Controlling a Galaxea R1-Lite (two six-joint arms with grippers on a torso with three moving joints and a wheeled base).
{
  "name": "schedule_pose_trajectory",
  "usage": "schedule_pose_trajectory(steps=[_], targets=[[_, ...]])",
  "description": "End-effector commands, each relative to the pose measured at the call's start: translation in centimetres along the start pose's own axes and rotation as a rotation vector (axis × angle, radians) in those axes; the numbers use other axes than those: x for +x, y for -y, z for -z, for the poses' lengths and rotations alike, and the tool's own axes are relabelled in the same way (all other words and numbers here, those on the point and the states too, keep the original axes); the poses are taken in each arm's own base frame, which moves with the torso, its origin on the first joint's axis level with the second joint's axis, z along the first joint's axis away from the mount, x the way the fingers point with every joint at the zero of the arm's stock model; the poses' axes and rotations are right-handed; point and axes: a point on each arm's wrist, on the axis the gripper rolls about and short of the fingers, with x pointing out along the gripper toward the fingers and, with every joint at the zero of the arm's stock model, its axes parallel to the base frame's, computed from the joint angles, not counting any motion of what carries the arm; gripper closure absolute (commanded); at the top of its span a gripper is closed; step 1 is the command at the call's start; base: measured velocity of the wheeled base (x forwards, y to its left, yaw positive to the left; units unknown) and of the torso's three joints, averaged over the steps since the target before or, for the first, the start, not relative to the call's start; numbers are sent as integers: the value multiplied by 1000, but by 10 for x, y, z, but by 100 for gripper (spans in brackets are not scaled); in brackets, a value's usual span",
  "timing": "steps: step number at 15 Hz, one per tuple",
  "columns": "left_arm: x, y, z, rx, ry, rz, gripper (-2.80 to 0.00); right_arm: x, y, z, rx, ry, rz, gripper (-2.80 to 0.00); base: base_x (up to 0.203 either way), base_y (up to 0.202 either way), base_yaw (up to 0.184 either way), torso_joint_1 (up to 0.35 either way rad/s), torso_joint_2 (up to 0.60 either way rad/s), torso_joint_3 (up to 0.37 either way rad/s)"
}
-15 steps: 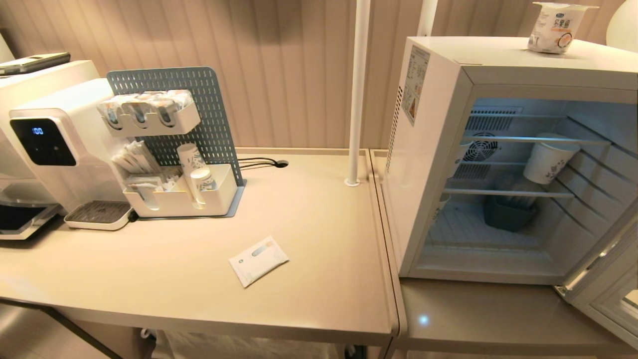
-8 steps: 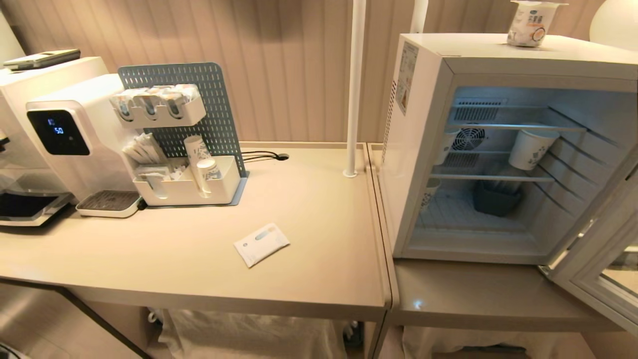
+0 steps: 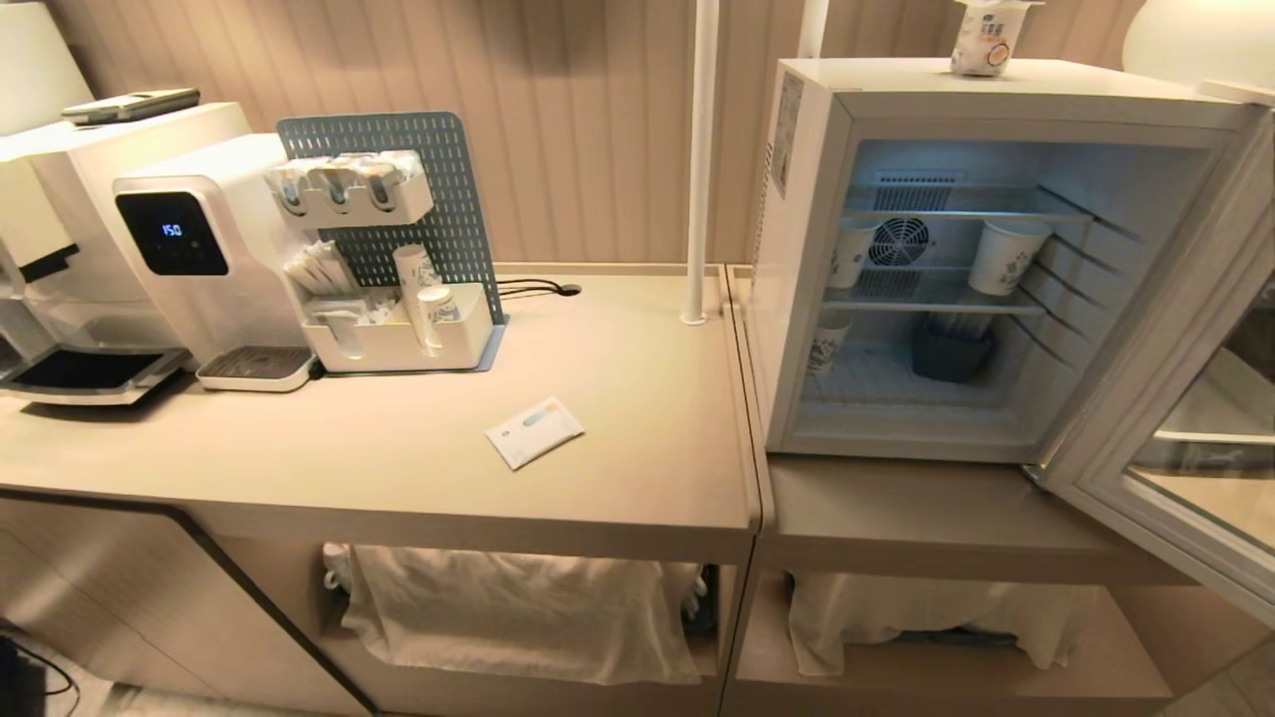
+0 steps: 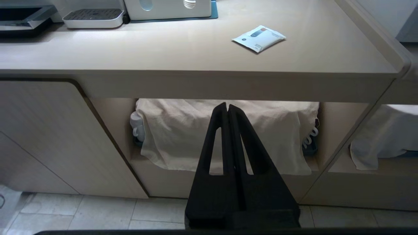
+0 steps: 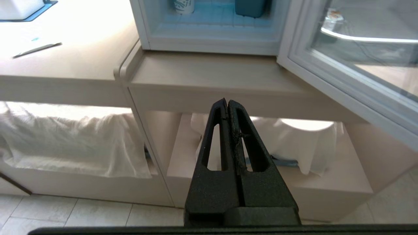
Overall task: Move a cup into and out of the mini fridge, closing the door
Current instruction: Close the freezer door
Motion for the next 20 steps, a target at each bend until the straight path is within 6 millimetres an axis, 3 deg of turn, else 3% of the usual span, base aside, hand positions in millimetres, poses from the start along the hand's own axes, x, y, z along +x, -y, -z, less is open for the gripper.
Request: schedule_pose_trajectory(steps=[1, 5, 9, 20], targets=[[0, 0, 0, 0, -2, 0, 0, 0, 0, 0, -1, -1, 0, 0, -193, 0, 2, 2, 4, 5], [0, 0, 0, 3, -6, -1, 0, 0, 0, 0, -1, -2, 0, 0, -163, 0, -2, 2, 4, 4], [0, 0, 0, 5, -12, -1, 0, 0, 0, 0, -1, -2, 0, 0, 0, 0, 0, 0, 0, 0], [0, 0, 0, 5, -10, -1, 0, 0, 0, 0, -1, -2, -1, 0, 0, -85, -27, 3, 2, 1]])
